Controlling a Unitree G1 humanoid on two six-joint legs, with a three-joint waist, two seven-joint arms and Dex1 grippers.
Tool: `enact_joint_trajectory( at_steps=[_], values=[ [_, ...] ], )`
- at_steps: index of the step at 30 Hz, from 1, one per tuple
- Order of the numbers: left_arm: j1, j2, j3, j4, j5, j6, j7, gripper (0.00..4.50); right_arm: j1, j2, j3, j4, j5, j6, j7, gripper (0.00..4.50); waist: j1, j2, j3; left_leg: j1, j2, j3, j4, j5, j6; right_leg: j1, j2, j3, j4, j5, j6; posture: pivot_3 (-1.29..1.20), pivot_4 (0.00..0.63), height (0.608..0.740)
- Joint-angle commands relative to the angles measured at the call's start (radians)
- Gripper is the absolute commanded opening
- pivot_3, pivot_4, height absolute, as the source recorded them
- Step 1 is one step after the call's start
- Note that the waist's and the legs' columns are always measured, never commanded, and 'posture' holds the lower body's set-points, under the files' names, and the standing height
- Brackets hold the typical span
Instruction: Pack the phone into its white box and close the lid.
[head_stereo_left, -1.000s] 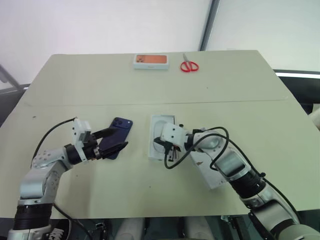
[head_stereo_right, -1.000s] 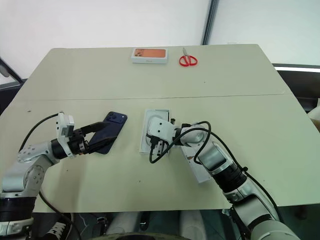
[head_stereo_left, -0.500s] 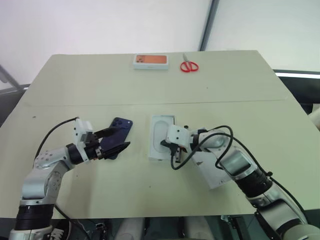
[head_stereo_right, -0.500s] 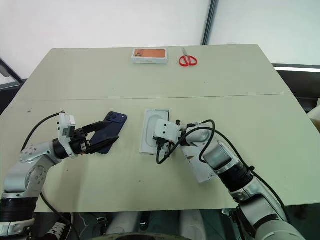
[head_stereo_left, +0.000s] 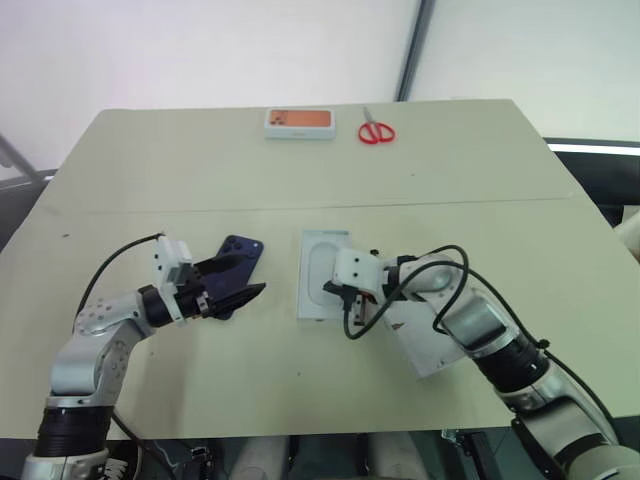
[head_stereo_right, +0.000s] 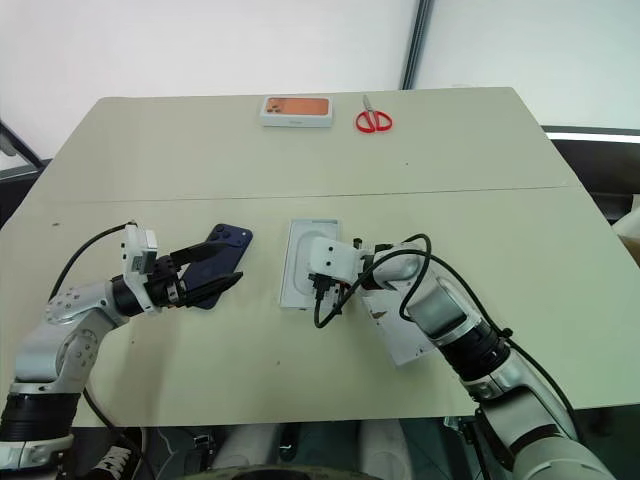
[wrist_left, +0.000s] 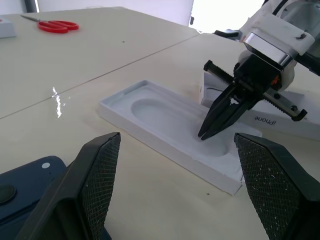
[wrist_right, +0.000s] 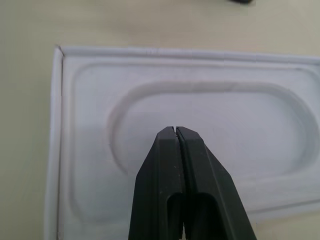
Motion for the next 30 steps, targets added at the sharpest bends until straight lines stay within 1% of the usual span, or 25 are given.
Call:
enact_joint_trajectory(
  at_steps=[1,5,8,11,13,16,19,23,28,30],
  values=[
    [-0.007,0.001,0.011,-0.019,-0.014,-0.016,0.007,3.86,-0.033,0.021,-0.017,-0.005,-0.006,-0.025,-0.023,0.06,0.0,0.0,0.0,0.0,0.0,0.0,0.0,0.0,0.0,0.0,0.0,0.0,0.0,0.0,0.0,0.0,0.15,0.74],
    [-0.007,-0.001,0.01,-0.022,-0.014,-0.015,0.015,3.86,-0.048,0.046,-0.028,0.046,-0.017,-0.051,-0.064,0.06,0.0,0.0,0.0,0.0,0.0,0.0,0.0,0.0,0.0,0.0,0.0,0.0,0.0,0.0,0.0,0.0,0.15,0.74],
    [-0.007,-0.002,0.007,-0.024,-0.013,-0.015,0.02,3.86,-0.028,0.027,-0.01,0.062,-0.034,-0.087,-0.065,0.06,0.003,0.0,0.0,0.0,0.0,0.0,0.0,0.0,0.0,-0.001,0.0,0.0,0.0,0.0,0.0,0.0,0.15,0.74],
    [-0.008,-0.005,0.003,-0.029,-0.014,-0.013,0.028,3.86,-0.012,0.019,-0.041,0.042,-0.014,-0.087,-0.064,0.06,0.002,0.0,0.0,0.0,0.0,0.0,0.0,0.0,0.0,-0.001,0.0,0.0,0.0,0.0,0.0,0.0,0.15,0.74],
    [-0.008,-0.008,0.005,-0.03,-0.016,-0.014,0.033,3.86,-0.008,-0.007,-0.084,0.01,0.015,-0.066,-0.047,0.06,0.001,0.0,0.0,0.0,0.0,0.0,0.0,0.0,0.0,0.0,0.0,0.0,0.0,0.0,0.0,0.0,0.15,0.74],
    [-0.011,-0.013,0.004,-0.018,-0.012,-0.02,0.035,3.86,0.03,-0.084,-0.147,-0.088,0.08,-0.016,0.017,0.06,0.004,0.0,0.0,0.0,0.0,0.0,0.0,0.0,0.0,0.001,0.0,0.0,0.0,0.0,0.0,0.0,0.15,0.74],
    [-0.013,-0.018,-0.001,-0.015,-0.009,-0.024,0.038,3.86,0.074,-0.147,-0.165,-0.149,0.102,0.017,0.046,0.06,0.003,0.0,0.0,0.0,0.0,0.0,0.0,0.0,0.0,0.001,0.0,-0.001,-0.001,0.0,0.0,0.0,0.15,0.74],
    [-0.017,-0.025,-0.01,-0.013,-0.005,-0.027,0.04,3.86,0.11,-0.194,-0.177,-0.183,0.11,0.036,0.064,0.06,-0.001,0.0,0.0,0.0,0.0,0.0,0.0,0.0,0.0,0.001,0.0,0.0,-0.001,0.0,0.0,0.0,0.15,0.74],
    [-0.031,-0.028,-0.015,-0.001,-0.001,-0.028,0.037,3.86,0.137,-0.242,-0.14,-0.202,0.082,0.019,0.087,0.06,0.004,0.0,0.0,0.0,0.0,0.0,0.0,0.0,0.0,0.002,-0.001,0.0,-0.001,0.0,0.0,0.0,0.15,0.74],
    [-0.039,-0.028,-0.016,0.003,-0.001,-0.027,0.036,3.86,0.135,-0.234,-0.142,-0.189,0.083,0.021,0.074,0.06,0.004,0.0,0.0,0.0,0.0,0.0,0.001,0.0,0.001,0.002,-0.001,-0.001,-0.001,0.0,0.0,0.0,0.15,0.74]
  ],
)
